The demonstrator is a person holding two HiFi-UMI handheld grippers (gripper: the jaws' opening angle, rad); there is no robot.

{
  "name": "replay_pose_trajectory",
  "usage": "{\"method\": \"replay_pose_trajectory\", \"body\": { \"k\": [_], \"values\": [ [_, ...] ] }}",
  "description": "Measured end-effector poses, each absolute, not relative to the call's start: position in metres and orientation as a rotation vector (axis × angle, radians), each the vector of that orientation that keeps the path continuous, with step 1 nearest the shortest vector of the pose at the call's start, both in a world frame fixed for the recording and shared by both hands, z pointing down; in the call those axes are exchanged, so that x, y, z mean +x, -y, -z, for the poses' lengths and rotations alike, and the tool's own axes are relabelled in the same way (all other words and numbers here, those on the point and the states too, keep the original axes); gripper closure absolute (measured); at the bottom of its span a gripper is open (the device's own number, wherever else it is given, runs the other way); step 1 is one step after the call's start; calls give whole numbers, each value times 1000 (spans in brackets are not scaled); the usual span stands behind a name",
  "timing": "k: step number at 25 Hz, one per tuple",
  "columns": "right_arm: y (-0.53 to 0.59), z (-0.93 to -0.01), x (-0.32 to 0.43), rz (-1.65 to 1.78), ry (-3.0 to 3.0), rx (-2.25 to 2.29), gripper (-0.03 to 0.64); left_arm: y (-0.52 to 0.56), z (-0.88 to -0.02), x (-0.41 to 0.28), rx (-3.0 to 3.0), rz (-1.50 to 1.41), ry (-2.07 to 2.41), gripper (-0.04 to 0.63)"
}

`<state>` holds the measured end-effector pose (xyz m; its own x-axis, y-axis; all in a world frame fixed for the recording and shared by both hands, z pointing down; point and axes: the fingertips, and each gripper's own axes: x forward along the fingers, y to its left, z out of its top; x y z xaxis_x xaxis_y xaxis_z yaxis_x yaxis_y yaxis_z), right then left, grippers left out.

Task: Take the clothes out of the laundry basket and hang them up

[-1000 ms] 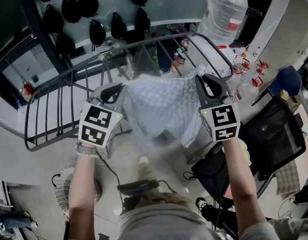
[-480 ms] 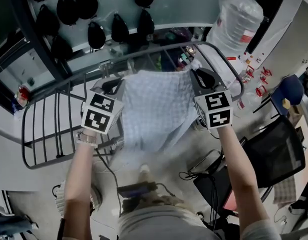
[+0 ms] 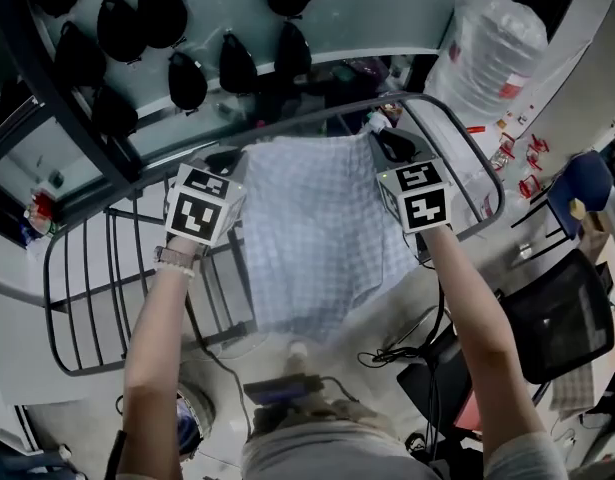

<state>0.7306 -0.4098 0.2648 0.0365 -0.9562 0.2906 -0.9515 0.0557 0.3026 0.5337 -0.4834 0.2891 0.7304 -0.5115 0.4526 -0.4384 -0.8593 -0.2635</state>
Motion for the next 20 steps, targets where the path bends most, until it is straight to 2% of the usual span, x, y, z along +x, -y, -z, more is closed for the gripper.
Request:
{"method": "replay_pose_trajectory", "body": {
  "k": [20],
  "values": [
    [607, -293, 760, -49, 1910, 1823, 581, 670, -308, 560, -2735, 843, -943, 592]
  ]
}}
